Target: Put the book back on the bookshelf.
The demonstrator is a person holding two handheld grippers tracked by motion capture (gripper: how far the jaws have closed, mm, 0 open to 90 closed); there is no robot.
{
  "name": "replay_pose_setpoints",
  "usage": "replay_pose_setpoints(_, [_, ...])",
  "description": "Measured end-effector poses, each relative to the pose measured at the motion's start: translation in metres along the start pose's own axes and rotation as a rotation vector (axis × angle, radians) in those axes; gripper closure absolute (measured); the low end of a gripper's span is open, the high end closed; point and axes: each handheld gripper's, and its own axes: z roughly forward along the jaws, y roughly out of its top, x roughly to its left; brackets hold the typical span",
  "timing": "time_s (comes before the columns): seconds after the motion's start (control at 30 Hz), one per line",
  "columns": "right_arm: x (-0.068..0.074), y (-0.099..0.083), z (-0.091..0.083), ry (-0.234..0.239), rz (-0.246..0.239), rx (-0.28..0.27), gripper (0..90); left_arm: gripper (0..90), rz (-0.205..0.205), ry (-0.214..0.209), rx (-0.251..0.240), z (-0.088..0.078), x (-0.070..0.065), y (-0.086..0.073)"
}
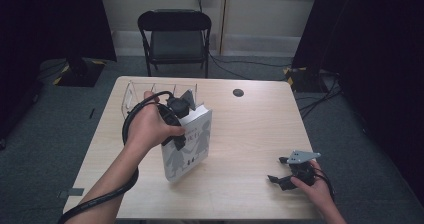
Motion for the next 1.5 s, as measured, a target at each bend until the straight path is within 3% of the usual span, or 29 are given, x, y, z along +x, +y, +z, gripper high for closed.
replay_pose_setpoints(0.17, [0.000,0.000,0.000,0.001,-0.001,0.000,12.5,52.9,-0.016,0.002,-0.009,-0.002,0.002,-0.002])
replay_pose_setpoints(0.53, [0.000,0.000,0.000,0.001,0.000,0.000,12.5,53.0,-0.093,0.010,-0.016,-0.003,0.018,-0.013])
replay_pose_setpoints(0.6, [0.000,0.000,0.000,0.000,0.001,0.000,12.5,53.0,-0.079,0.021,-0.011,-0.003,0.021,-0.014])
replay_pose_setpoints(0.77, [0.000,0.000,0.000,0.000,0.000,0.000,12.5,53.0,-0.111,0.007,-0.011,-0.002,0.025,-0.017])
replay_pose_setpoints(0.83, [0.000,0.000,0.000,0.000,0.000,0.000,12.5,53.0,-0.101,0.015,-0.011,-0.003,0.026,-0.017])
replay_pose_setpoints(0.87, [0.000,0.000,0.000,0.000,0.000,0.000,12.5,53.0,-0.121,0.013,-0.012,-0.003,0.026,-0.017])
replay_pose_setpoints(0.93, [0.000,0.000,0.000,0.001,0.000,0.000,12.5,53.0,-0.107,0.022,-0.007,-0.003,0.028,-0.016])
replay_pose_setpoints(1.13, [0.000,0.000,0.000,0.001,0.000,0.001,12.5,53.0,-0.131,0.012,-0.002,-0.002,0.032,-0.016])
replay_pose_setpoints(1.27, [0.000,0.000,0.000,0.001,0.000,0.000,12.5,53.0,-0.124,0.017,-0.001,-0.002,0.036,-0.016])
replay_pose_setpoints(1.33, [0.000,0.000,0.000,0.001,0.000,0.000,12.5,53.0,-0.156,0.016,-0.002,-0.002,0.035,-0.017])
replay_pose_setpoints(1.5, [0.000,0.000,0.000,0.000,0.000,0.000,12.5,52.9,-0.173,0.021,0.007,-0.003,0.039,-0.019])
